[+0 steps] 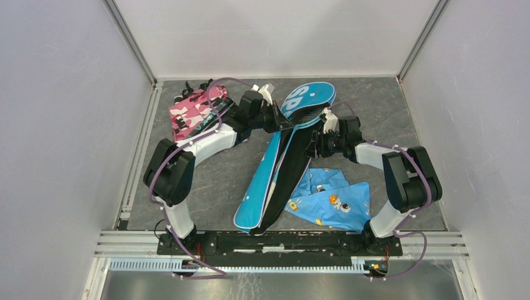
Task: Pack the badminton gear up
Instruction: Adjust the racket bag at the center of the board.
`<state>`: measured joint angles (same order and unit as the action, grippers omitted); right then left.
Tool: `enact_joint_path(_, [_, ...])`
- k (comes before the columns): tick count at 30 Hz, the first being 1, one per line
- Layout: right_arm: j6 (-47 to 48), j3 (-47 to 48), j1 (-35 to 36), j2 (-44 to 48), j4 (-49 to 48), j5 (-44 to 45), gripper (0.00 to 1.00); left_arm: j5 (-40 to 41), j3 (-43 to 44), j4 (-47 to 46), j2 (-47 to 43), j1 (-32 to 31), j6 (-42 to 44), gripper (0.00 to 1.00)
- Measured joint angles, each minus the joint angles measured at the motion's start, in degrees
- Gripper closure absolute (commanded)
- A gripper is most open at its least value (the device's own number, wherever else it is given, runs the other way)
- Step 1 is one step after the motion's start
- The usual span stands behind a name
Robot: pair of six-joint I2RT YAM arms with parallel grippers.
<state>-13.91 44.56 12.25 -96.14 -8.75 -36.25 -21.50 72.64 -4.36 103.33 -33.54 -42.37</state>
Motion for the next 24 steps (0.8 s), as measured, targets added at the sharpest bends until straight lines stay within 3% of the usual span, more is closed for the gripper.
enact_joint_path(4, [-2.6,0.3,0.0,0.0,-1.4,-1.8,0.99,0.3,0.0,0.1,-0.3,0.1,2.5,0.98])
enact_joint_path(16, [-5.3,4.8,-0.1,9.2,1.6,-7.1,1.0,3.5,1.9,5.6,-5.1,0.0,22.6,0.85])
enact_joint_path(24, [-5.0,7.0,-0.1,12.1,5.9,-7.6,1.0,3.3,1.9,9.1,-7.5,-1.2,31.2,0.56])
